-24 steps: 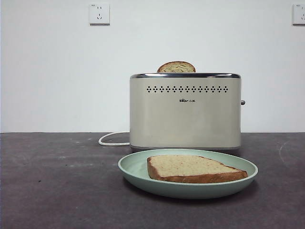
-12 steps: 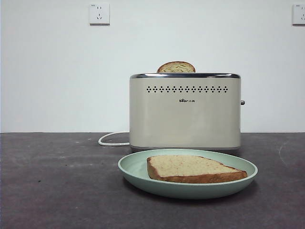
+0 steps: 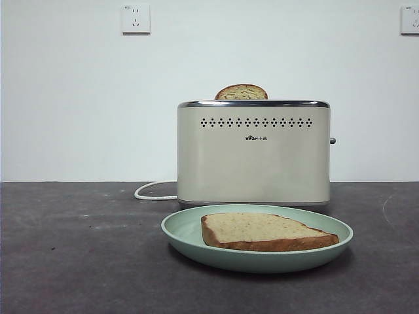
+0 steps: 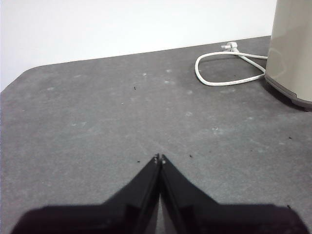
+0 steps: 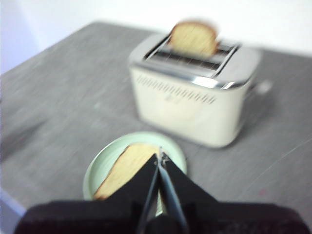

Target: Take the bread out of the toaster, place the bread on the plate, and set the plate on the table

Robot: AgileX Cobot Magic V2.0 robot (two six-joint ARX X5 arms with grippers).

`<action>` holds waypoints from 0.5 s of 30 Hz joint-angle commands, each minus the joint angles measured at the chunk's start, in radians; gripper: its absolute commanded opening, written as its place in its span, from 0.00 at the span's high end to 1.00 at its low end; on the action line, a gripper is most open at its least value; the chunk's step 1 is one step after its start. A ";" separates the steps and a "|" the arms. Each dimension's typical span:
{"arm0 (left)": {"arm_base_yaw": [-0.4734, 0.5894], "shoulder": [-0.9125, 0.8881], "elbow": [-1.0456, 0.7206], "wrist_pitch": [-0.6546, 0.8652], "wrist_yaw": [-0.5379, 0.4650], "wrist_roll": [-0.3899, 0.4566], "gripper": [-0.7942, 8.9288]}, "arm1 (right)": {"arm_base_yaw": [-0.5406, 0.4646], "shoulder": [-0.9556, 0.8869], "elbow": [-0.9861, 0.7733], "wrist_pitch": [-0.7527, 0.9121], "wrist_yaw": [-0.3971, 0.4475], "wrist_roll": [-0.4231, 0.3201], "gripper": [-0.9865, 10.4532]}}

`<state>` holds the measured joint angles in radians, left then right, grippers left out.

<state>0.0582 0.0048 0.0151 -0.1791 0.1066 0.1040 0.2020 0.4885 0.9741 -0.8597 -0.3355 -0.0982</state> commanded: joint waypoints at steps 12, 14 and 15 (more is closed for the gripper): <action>0.003 -0.003 -0.012 0.005 0.000 -0.006 0.92 | -0.097 -0.234 -0.465 0.499 0.137 0.034 0.91; 0.003 -0.003 -0.012 0.006 0.000 -0.006 0.92 | -0.097 -0.272 -0.546 0.560 0.186 0.050 0.91; 0.003 -0.003 -0.012 0.006 0.000 -0.006 0.92 | -0.097 -0.296 -0.595 0.587 0.214 0.049 0.91</action>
<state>0.0582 0.0048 0.0151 -0.1787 0.1066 0.1040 0.1055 0.2100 0.4236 -0.2974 -0.1410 -0.0795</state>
